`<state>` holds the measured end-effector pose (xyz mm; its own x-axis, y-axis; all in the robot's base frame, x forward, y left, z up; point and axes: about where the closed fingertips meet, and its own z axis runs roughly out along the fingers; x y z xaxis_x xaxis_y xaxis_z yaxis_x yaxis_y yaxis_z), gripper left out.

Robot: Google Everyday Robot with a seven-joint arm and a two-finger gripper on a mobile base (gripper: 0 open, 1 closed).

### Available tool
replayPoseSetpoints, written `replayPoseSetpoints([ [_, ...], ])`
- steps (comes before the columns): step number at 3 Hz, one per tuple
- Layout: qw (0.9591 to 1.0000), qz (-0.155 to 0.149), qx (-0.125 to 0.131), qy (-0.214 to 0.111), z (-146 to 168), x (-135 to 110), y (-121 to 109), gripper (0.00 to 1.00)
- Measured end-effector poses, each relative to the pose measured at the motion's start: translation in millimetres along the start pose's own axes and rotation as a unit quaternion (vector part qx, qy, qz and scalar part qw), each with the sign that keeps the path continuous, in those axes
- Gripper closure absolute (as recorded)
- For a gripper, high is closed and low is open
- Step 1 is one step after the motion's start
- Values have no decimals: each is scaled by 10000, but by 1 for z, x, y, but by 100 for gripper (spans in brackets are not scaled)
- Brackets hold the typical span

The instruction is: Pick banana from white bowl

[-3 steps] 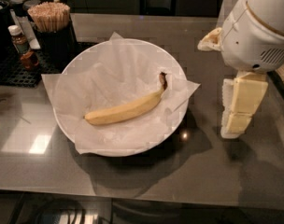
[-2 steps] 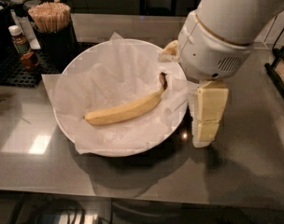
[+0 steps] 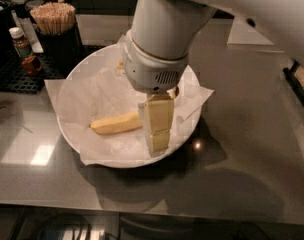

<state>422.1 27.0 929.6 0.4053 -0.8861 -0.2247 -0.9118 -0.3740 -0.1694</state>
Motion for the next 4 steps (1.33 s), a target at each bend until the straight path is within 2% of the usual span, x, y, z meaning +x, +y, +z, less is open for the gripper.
replayPoseSetpoints([
  [1, 9995, 279, 123, 14, 21, -19, -40, 0],
  [2, 9995, 280, 123, 14, 21, -19, -40, 0],
  [3, 9978, 642, 138, -58, 28, 13, -30, 0],
  [4, 9938, 1090, 113, -178, 44, 51, -23, 0],
])
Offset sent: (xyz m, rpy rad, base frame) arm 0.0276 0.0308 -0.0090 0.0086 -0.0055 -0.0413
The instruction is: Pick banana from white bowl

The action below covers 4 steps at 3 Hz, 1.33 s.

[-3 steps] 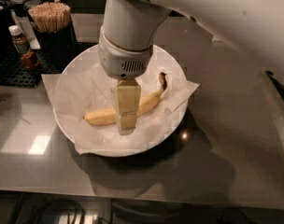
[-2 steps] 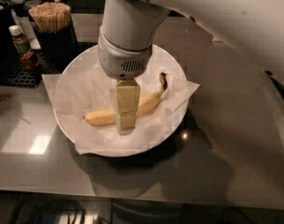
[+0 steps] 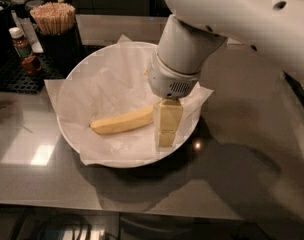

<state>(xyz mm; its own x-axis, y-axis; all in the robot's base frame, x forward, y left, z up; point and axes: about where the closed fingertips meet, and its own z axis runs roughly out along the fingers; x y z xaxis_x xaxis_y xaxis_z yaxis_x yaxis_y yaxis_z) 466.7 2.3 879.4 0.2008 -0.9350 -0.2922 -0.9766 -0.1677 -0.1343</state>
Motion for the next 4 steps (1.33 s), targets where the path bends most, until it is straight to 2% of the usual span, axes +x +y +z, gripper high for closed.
replayPoseSetpoints([
  [1, 9996, 208, -142, -128, 19, 18, -9, 0],
  [2, 9996, 214, -159, -130, 20, 19, -9, 0],
  [3, 9998, 133, -92, -64, 12, 12, -9, 0],
  [4, 9999, -34, -29, 144, -19, -18, -41, 0],
])
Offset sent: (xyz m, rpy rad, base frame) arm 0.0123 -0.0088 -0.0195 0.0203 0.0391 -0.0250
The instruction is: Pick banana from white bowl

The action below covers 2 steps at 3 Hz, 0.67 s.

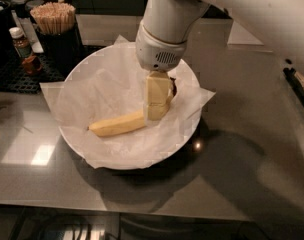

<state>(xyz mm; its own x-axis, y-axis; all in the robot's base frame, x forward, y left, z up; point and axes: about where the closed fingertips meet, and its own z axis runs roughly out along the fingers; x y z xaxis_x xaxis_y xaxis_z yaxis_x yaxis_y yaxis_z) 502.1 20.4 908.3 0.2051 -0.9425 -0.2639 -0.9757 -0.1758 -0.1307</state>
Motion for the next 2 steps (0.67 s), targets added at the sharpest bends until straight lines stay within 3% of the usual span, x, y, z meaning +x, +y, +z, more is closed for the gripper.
replayPoseSetpoints([
  [1, 10000, -29, 52, -43, -4, -5, -3, 0],
  [2, 9999, 102, -42, -43, 12, 5, -3, 0],
])
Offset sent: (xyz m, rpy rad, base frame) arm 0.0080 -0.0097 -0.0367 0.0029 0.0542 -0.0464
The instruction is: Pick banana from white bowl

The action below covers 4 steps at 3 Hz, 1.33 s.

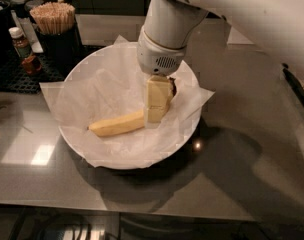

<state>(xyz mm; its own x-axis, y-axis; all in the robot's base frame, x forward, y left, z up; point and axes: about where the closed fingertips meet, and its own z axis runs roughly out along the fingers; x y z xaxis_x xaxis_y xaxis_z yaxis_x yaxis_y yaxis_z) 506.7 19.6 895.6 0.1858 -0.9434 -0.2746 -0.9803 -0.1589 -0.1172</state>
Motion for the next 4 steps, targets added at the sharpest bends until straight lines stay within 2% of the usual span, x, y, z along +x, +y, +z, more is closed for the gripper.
replayPoseSetpoints([
  [1, 9998, 34, -162, -119, 22, 5, 5, 0],
  [2, 9998, 34, -162, -119, 22, 5, 5, 0],
  [4, 9998, 34, -162, -119, 22, 5, 5, 27],
])
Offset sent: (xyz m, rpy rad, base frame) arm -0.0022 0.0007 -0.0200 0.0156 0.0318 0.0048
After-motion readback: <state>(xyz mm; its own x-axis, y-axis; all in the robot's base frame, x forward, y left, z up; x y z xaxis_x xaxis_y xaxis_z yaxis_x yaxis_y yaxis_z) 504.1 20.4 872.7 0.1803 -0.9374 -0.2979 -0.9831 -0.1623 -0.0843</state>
